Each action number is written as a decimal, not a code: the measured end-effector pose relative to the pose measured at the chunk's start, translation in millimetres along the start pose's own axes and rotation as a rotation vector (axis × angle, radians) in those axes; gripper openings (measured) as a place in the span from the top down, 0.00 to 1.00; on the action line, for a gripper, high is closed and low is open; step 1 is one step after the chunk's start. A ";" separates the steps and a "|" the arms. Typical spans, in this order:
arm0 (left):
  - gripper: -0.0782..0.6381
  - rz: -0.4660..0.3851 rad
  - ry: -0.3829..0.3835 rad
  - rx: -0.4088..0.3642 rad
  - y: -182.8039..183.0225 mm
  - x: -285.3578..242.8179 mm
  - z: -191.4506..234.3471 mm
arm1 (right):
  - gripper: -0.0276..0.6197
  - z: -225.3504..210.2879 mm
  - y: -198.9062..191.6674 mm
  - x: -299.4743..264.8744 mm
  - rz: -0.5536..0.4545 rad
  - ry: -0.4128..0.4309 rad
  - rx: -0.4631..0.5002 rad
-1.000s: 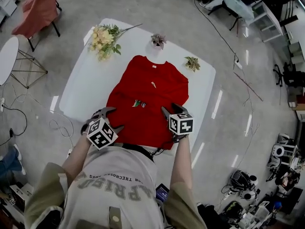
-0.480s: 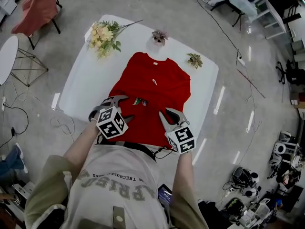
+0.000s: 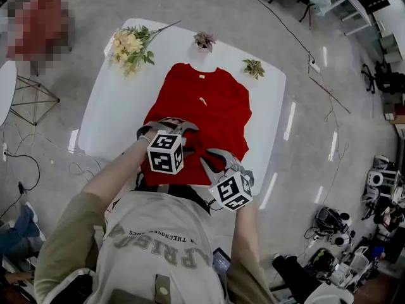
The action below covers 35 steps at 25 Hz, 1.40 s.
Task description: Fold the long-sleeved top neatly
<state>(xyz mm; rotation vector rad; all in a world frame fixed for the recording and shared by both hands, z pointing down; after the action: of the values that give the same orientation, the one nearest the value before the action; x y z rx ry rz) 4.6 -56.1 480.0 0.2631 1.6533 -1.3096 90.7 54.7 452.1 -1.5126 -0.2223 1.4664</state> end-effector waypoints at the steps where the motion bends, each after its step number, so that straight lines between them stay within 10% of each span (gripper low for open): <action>1: 0.57 0.002 -0.008 -0.011 -1.4 -0.2 -0.7 | 0.87 2.3 -0.7 -1.3 0.009 -0.001 0.010; 7: 0.79 0.010 -0.035 -0.087 -7.6 4.1 -6.9 | 0.86 12.9 -3.1 -7.5 0.067 -0.023 -0.004; 10: 0.81 0.043 0.005 -0.184 -12.8 11.1 -14.6 | 0.54 19.0 -2.8 -8.8 0.077 -0.016 -0.078; 17: 0.80 0.125 0.040 -0.349 -44.1 22.6 -47.4 | 0.54 46.7 7.8 -21.6 0.061 -0.035 -0.043; 28: 0.67 0.310 -0.227 -0.152 -96.6 18.1 -78.2 | 0.54 89.4 -8.9 -65.7 0.240 0.166 0.005; 35: 0.64 0.107 -0.116 -0.015 -75.9 35.9 -56.0 | 0.54 115.2 -8.3 -71.9 0.291 0.256 0.031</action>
<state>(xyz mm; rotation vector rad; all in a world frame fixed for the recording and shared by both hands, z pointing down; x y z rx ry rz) -94.9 -52.9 496.7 0.2581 1.5306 -1.2095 -20.5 65.7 529.7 -1.7427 0.1800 1.4701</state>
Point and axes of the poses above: the fingertips, and each gripper's own axes: x backward along the fingers, z to its left, y out of its top, the point moved 10 cm from there along x, backward along the fingers, and after that the axes turned 11 degrees about -y, right-handed, at the moved point
